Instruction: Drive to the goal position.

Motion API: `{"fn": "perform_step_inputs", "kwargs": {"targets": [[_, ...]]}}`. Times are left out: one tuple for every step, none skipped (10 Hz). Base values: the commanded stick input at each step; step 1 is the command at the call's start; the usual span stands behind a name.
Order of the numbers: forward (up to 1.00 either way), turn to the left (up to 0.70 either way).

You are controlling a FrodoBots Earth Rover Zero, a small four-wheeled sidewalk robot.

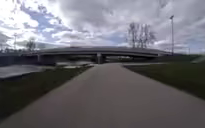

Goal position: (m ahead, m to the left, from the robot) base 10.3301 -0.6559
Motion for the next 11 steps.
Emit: {"fn": "perform_step_inputs", "kwargs": {"targets": [[0.96, 0.0], [0.96, 0.0], [0.96, 0.0], [0.96, 0.0], [0.95, 0.0], [0.96, -0.03], [0.96, -0.22], [0.95, -0.37], [0.96, -0.29], [0.95, 0.0], [0.96, 0.0]]}}
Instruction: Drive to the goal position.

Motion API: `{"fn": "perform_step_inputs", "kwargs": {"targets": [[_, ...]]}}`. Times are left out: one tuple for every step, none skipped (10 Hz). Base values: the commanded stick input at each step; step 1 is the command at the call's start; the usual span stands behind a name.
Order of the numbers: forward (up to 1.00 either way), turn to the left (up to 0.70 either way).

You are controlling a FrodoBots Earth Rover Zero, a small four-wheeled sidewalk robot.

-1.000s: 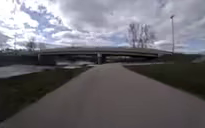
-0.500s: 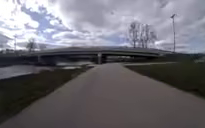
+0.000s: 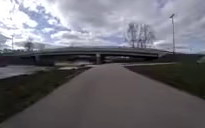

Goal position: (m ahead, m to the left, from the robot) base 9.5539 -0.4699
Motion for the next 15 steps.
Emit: {"fn": "perform_step_inputs", "kwargs": {"targets": [[0.96, 0.0], [0.96, 0.0], [0.96, 0.0], [0.95, 0.0], [0.95, 0.0], [0.96, 0.0], [0.96, 0.0], [0.96, 0.0], [0.95, 0.0], [0.95, 0.0], [0.95, 0.0], [0.96, 0.0], [0.96, 0.0], [0.95, 0.0], [0.95, 0.0]]}}
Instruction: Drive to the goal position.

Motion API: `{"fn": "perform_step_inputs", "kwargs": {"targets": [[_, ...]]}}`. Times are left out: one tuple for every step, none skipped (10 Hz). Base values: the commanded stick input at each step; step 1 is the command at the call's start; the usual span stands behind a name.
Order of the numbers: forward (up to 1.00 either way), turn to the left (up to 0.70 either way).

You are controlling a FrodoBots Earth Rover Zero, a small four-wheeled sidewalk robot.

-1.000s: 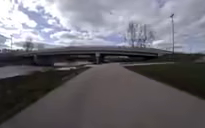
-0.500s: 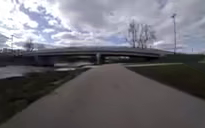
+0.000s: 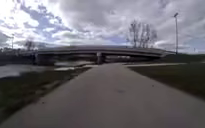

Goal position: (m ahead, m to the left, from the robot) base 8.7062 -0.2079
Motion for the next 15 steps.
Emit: {"fn": "perform_step_inputs", "kwargs": {"targets": [[0.96, 0.0], [0.96, 0.0], [0.96, 0.0], [0.96, 0.0], [0.95, 0.0], [0.96, -0.01], [0.96, 0.0], [0.96, -0.02], [0.96, -0.02], [0.96, -0.02], [0.96, -0.02], [0.96, -0.02], [0.96, -0.02], [0.95, -0.02], [0.96, -0.04]]}}
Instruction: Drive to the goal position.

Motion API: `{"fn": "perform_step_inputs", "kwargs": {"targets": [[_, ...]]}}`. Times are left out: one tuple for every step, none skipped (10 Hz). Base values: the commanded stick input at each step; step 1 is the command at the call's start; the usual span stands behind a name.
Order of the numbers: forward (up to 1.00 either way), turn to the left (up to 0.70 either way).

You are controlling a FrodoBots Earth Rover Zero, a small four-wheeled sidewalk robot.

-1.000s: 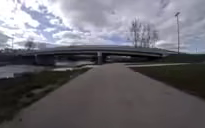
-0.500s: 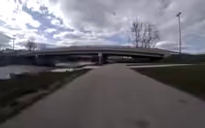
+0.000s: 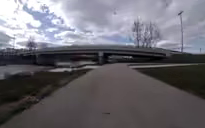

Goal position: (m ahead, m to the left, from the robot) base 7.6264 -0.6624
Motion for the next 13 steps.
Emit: {"fn": "perform_step_inputs", "kwargs": {"targets": [[0.96, -0.07], [0.96, -0.09], [0.95, -0.12], [0.96, -0.26], [0.95, -0.17], [0.95, -0.08], [0.96, -0.01], [0.96, 0.0], [0.95, 0.0], [0.96, 0.0], [0.96, 0.0], [0.96, 0.0], [0.96, 0.0]]}}
